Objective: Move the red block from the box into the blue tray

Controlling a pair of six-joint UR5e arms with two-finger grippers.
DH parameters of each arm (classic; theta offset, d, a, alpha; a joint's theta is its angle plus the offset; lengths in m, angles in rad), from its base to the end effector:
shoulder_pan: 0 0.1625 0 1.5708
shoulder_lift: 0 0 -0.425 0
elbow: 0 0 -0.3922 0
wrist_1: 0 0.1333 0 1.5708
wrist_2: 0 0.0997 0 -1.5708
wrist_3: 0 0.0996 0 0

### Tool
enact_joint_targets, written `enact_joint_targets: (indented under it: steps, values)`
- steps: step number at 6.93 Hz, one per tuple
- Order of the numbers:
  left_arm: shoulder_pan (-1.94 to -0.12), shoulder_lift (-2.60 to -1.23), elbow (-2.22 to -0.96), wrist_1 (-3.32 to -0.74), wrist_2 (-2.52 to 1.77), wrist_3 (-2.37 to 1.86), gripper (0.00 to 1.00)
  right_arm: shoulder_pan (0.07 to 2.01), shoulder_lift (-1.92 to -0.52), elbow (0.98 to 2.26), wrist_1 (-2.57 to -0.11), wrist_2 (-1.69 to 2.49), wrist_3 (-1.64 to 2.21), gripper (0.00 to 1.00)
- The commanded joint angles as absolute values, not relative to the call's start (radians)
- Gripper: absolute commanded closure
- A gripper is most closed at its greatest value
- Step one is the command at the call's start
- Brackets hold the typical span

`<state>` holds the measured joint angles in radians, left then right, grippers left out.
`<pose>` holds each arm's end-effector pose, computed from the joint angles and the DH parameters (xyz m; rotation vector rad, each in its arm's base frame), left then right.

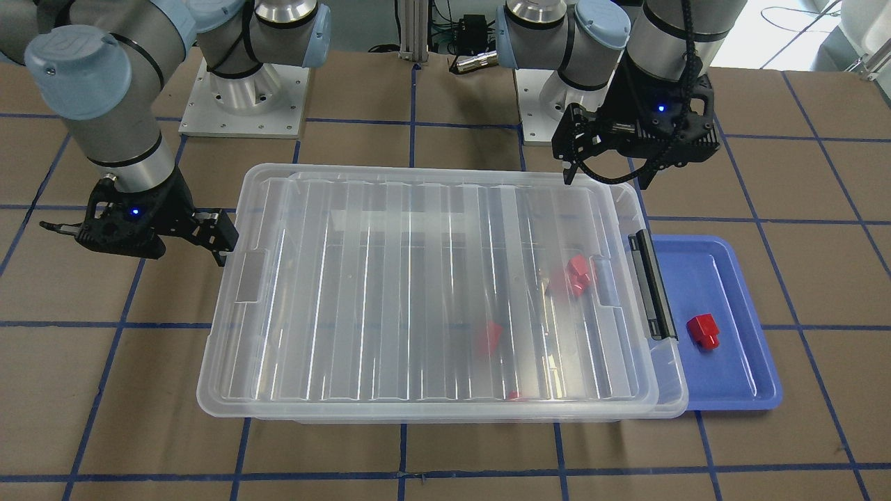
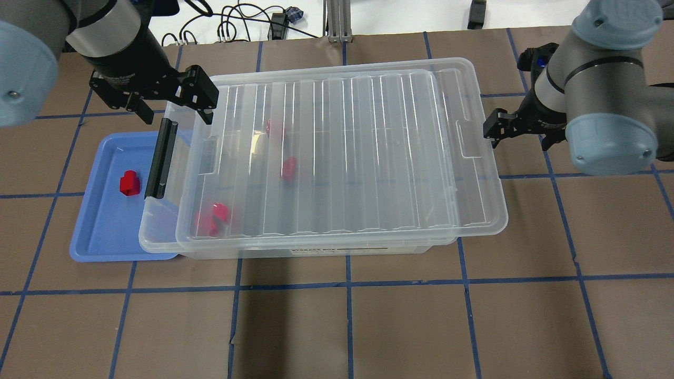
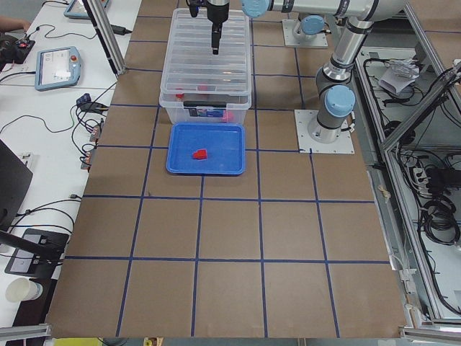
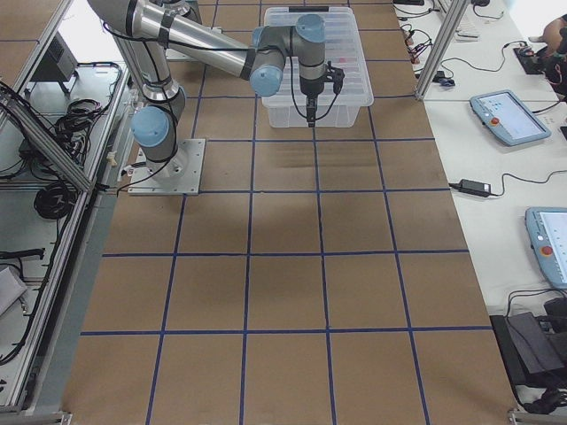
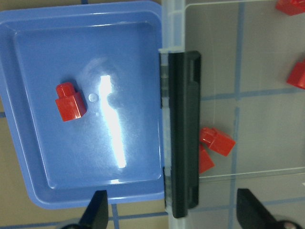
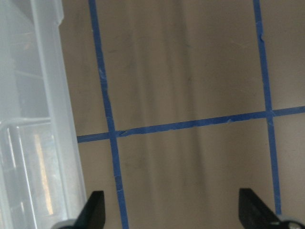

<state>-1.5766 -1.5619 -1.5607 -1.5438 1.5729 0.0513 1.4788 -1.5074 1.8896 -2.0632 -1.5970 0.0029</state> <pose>-0.1359 -0.4917 0.5000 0.0895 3.1363 -0.0721 0.0841 -0.5108 0.3524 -0.1496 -3.1023 0.1693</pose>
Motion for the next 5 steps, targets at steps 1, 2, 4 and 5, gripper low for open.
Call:
enact_joint_targets:
  steps: [1,2,4,5]
  values:
    - [-1.575,-1.562,-1.566,-1.543,1.575,0.051,0.00,1.499,-1.505,1.884,-2.065,-1.595,0.006,0.00]
    - [-1.575,-1.563,-1.565,-1.543,1.575,0.051,0.00,1.491,-1.502,1.878,-2.063,-1.609,-0.008,0.00]
    - [-1.575,-1.565,-1.565,-1.543,1.577,0.051,0.00,1.483,-1.520,1.789,-1.960,-1.611,-0.011,0.00]
    - [-1.575,-1.565,-1.565,-1.545,1.578,0.051,0.00,1.488,-1.551,1.705,-1.819,-1.605,-0.009,0.00]
